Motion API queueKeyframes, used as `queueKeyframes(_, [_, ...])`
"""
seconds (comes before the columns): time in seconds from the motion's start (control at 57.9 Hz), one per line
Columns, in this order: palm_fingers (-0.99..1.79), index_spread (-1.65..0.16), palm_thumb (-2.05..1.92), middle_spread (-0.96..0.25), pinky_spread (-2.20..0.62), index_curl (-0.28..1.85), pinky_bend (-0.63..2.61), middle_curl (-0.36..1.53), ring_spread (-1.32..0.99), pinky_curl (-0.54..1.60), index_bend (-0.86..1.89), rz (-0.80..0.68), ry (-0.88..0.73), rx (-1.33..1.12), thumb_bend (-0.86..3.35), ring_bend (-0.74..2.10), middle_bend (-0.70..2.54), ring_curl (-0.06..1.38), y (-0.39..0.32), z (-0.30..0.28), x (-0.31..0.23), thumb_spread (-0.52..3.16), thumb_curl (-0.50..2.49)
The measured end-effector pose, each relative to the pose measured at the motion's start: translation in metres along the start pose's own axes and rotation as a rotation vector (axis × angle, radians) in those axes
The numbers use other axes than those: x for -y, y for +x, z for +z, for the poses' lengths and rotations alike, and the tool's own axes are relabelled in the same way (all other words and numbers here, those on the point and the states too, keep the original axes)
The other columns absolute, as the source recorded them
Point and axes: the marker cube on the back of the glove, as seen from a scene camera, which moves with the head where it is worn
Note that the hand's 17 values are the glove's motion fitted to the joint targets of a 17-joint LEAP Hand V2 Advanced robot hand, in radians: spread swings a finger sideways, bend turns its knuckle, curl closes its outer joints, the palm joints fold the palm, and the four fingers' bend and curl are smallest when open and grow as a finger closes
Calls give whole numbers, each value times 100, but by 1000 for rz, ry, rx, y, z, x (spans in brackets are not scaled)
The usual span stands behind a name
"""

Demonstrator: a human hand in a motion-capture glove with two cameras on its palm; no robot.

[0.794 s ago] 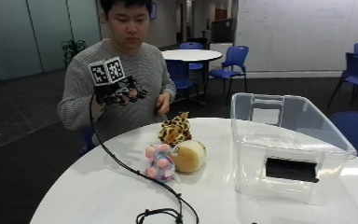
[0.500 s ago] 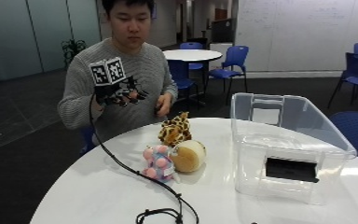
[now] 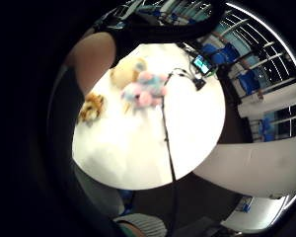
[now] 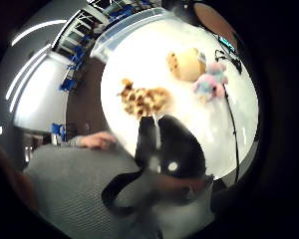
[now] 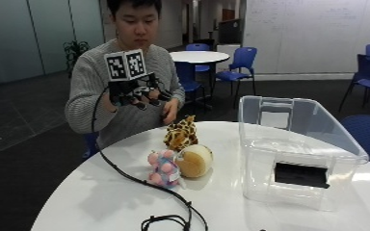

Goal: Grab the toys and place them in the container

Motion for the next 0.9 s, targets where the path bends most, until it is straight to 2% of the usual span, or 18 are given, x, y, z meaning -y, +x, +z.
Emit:
queueKeyframes(0.104, [6,-40,-1,-19,2,31,61,22,-17,31,18,58,-25,16,-1,34,16,19,31,-7,57,146,22])
queueKeyframes(0.224, [4,-39,0,-19,2,33,64,23,-17,33,18,100,-62,19,-1,36,17,21,51,-2,85,145,24])
queueKeyframes(0.345, [4,-39,2,-19,2,33,72,24,-17,35,18,132,-135,23,0,37,16,22,62,26,91,143,26])
queueKeyframes(0.535, [4,-39,6,-19,1,33,88,24,-17,39,15,233,-357,55,-1,40,15,24,71,113,85,139,29])
queueKeyframes(0.673, [3,-37,8,-17,-2,31,103,23,-17,42,14,258,-492,-20,-1,49,12,27,59,176,74,131,30])
queueKeyframes(0.742, [-8,-34,6,-15,-3,29,106,23,-15,43,10,257,-473,-72,-2,55,14,29,53,182,75,126,31])
queueKeyframes(0.897, [-9,-30,8,-12,-4,27,107,23,-13,42,12,241,-489,-98,-1,59,15,30,52,181,80,121,32])
